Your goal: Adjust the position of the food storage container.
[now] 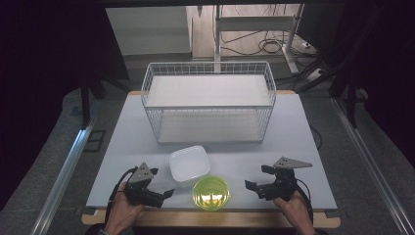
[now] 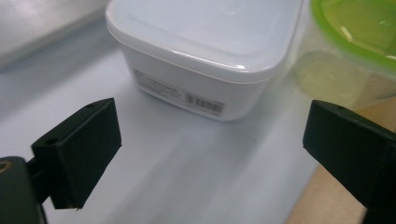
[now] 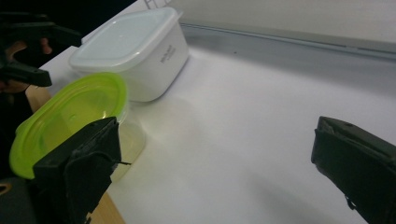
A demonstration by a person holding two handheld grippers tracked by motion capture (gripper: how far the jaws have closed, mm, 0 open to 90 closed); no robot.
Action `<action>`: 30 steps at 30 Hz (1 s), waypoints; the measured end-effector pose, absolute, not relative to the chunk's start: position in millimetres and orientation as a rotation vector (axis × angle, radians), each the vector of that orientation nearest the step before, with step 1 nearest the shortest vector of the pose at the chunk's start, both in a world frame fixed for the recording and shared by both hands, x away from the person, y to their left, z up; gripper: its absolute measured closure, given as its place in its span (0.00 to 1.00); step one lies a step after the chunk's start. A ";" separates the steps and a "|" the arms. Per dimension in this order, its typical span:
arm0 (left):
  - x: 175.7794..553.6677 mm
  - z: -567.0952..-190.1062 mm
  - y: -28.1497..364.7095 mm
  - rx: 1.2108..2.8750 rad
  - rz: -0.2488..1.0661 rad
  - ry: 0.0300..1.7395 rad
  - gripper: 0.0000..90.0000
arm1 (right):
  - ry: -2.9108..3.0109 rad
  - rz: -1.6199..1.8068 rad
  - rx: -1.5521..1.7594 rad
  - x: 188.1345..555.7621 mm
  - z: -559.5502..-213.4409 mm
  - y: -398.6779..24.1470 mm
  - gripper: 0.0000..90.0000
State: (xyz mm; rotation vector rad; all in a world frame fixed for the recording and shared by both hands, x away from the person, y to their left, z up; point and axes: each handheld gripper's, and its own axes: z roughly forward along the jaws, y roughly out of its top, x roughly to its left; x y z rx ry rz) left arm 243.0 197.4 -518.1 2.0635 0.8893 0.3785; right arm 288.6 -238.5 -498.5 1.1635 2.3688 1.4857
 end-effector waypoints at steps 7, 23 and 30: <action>244.5 -518.3 211.6 1.949 0.360 0.931 0.05 | 2.420 1.457 1.226 290.9 -504.0 -234.9 0.02; 235.6 -521.1 212.9 1.978 0.413 0.915 0.05 | 2.454 1.336 1.218 288.7 -498.8 -226.1 0.20; 234.7 -520.6 213.7 1.975 0.430 0.915 0.05 | 2.463 1.273 1.080 284.1 -486.8 -219.4 0.45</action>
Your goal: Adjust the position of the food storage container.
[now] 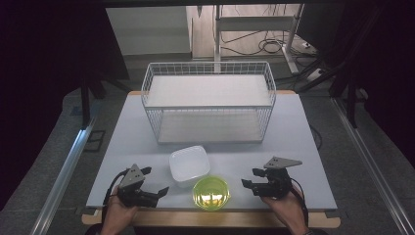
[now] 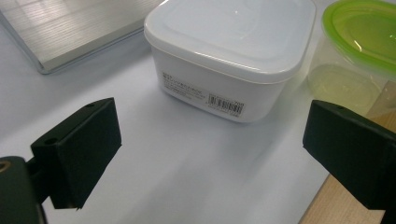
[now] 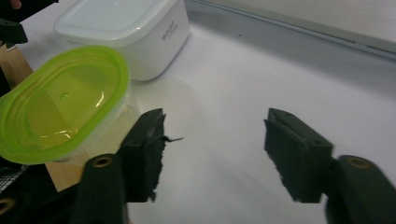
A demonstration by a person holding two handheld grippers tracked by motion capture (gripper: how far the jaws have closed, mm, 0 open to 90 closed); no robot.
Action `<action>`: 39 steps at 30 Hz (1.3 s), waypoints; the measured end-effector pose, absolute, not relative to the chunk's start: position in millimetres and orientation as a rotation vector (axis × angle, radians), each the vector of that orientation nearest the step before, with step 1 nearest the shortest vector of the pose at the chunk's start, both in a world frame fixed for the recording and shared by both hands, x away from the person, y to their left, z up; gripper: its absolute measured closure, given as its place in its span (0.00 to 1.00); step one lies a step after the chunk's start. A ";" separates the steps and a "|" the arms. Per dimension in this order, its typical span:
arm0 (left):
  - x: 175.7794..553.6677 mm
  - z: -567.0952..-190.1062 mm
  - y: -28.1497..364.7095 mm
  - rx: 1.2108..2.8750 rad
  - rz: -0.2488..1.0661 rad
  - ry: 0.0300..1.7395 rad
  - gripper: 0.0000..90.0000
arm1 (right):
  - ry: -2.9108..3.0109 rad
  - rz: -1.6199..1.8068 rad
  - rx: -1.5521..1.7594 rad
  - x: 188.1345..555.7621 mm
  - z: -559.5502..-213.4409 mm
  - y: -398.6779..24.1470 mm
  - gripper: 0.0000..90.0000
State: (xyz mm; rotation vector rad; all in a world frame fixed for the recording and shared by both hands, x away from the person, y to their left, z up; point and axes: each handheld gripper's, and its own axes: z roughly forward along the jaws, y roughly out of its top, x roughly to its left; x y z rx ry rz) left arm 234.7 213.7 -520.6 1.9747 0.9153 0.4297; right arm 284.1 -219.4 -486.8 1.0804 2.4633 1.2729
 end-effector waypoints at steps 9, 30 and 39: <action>235.3 -521.4 213.4 1.978 0.430 0.917 0.04 | 2.541 1.241 0.959 278.9 -475.7 -198.2 0.75; 236.0 -522.1 212.7 1.987 0.432 0.915 0.04 | 2.620 1.275 0.813 267.7 -465.5 -142.5 0.99; 236.2 -522.5 212.6 1.987 0.433 0.917 0.04 | 2.702 1.250 0.685 263.7 -469.7 -110.7 0.99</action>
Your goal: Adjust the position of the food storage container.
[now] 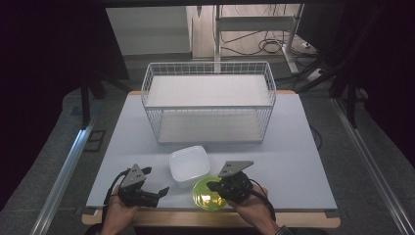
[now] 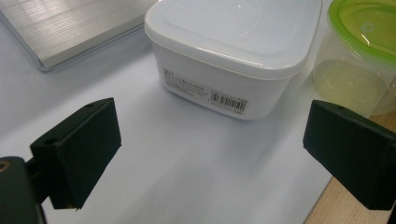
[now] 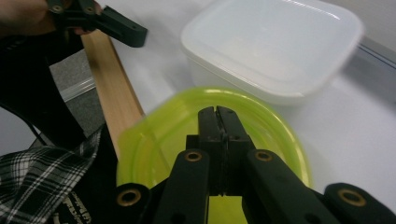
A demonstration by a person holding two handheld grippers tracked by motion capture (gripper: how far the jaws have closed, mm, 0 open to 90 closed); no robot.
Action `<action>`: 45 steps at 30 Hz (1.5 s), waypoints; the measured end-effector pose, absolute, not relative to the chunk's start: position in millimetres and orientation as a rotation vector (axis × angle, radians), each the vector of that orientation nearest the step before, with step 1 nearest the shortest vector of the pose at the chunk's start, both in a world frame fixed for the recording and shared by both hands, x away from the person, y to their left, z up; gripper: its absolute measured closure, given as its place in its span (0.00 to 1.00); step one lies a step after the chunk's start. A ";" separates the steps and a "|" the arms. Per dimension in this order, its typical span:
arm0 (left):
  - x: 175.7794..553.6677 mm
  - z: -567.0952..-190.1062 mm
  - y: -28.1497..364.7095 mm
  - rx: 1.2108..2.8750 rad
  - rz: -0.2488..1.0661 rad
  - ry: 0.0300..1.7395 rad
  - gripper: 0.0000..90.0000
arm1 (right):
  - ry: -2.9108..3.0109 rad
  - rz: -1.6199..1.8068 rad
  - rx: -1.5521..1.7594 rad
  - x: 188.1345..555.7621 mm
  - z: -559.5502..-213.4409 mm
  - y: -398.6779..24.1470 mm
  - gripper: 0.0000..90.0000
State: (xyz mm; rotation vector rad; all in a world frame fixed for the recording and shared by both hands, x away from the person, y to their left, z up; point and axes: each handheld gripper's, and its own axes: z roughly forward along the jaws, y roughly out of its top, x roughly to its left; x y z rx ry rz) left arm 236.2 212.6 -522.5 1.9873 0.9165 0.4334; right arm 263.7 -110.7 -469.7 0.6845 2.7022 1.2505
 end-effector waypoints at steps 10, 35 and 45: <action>236.6 -523.1 211.8 2.000 0.437 0.923 0.05 | 2.758 1.244 0.571 257.8 -471.4 -77.7 1.00; 237.3 -524.2 209.9 2.023 0.441 0.926 0.05 | 2.813 1.204 0.545 249.2 -482.1 -63.5 1.00; 237.6 -524.7 209.6 2.030 0.443 0.932 0.05 | 2.780 1.181 0.592 251.7 -476.1 -71.3 0.99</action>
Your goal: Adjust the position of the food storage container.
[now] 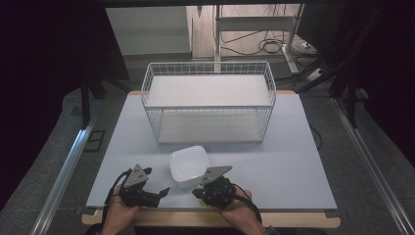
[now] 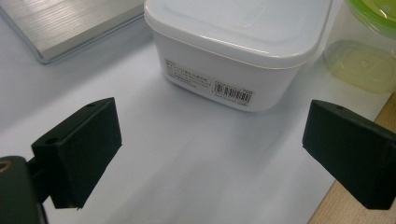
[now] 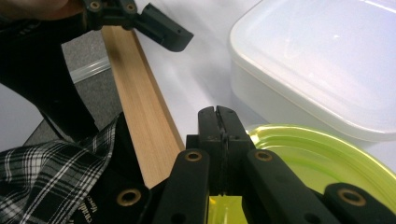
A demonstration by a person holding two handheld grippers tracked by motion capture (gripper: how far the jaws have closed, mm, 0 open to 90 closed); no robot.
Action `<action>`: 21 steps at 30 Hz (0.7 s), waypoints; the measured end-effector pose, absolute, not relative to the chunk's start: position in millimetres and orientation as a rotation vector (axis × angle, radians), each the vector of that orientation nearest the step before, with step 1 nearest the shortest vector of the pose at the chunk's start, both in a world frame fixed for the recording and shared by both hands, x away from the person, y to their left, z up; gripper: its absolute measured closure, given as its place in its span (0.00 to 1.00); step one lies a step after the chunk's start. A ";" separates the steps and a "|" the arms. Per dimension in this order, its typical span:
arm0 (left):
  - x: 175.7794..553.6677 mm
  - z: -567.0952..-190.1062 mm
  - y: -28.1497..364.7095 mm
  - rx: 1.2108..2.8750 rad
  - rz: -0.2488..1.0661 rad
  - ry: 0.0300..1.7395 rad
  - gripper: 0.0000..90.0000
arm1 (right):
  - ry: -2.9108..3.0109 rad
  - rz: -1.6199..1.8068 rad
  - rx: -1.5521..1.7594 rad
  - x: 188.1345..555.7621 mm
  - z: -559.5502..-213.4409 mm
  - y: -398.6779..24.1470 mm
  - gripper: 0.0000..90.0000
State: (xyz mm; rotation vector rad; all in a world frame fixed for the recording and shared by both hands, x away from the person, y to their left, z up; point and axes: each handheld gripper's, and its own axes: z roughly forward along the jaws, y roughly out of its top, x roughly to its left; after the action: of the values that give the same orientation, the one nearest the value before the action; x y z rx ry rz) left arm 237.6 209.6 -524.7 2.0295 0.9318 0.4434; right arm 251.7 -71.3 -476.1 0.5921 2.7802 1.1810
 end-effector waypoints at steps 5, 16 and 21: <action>237.8 -525.0 209.1 2.035 0.443 0.932 0.05 | 2.803 1.186 0.576 249.4 -479.9 -66.5 0.99; 237.8 -525.1 209.0 2.038 0.444 0.933 0.05 | 2.797 1.133 0.598 252.6 -484.0 -73.0 0.99; 238.0 -525.2 209.0 2.042 0.446 0.932 0.05 | 2.779 1.111 0.636 256.0 -484.3 -84.0 0.99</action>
State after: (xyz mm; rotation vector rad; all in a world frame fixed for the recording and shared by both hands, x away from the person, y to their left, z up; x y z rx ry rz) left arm 238.0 209.0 -525.2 2.0424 0.9325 0.4461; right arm 256.0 -84.0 -484.3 0.6358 2.7789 1.1107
